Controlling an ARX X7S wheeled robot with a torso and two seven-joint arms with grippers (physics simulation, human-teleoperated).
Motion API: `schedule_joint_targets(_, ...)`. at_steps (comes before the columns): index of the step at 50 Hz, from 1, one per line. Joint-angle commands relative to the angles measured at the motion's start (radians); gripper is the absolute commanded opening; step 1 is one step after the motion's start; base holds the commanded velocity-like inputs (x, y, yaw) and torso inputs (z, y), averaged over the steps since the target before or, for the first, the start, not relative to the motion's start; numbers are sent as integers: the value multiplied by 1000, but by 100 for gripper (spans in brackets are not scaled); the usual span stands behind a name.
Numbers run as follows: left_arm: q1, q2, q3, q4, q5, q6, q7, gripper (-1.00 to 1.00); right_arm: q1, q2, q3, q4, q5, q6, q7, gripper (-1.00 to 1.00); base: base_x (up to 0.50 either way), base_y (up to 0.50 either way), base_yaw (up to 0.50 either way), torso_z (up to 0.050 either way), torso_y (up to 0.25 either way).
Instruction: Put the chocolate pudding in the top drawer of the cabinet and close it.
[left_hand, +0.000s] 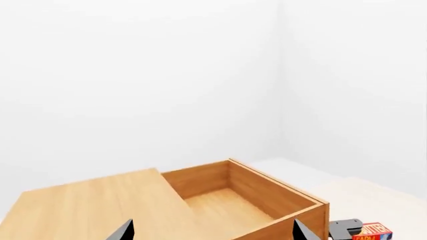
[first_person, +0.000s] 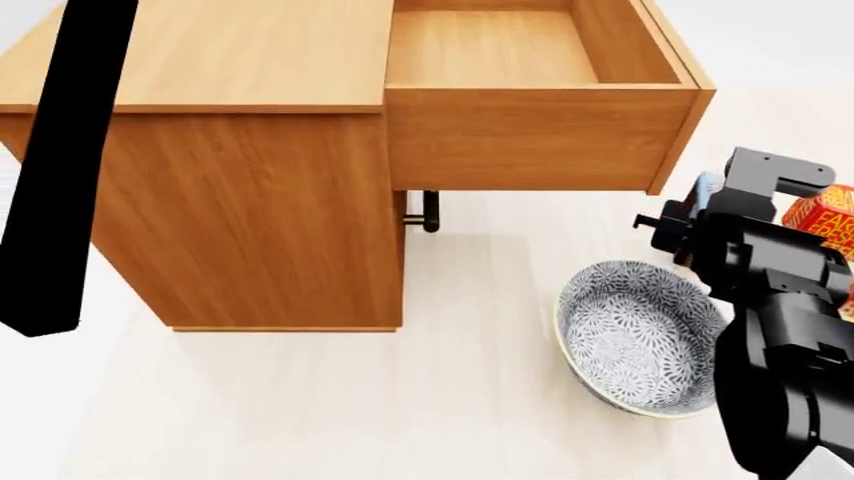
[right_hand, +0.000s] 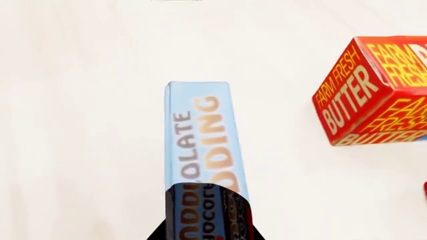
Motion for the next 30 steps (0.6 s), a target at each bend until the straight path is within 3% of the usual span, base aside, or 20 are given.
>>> schedule_joint_targets(1, -31, 1, 21, 1, -7, 8, -9, 100, 5, 10, 8, 0, -5, -3, 12, -100, 0, 0, 0, 0, 0)
schedule_joint_targets(30, -88, -1, 57, -7, -26, 11, -23, 100, 98, 17, 10, 0, -6, -6, -18, -100, 0, 0, 0, 0, 8)
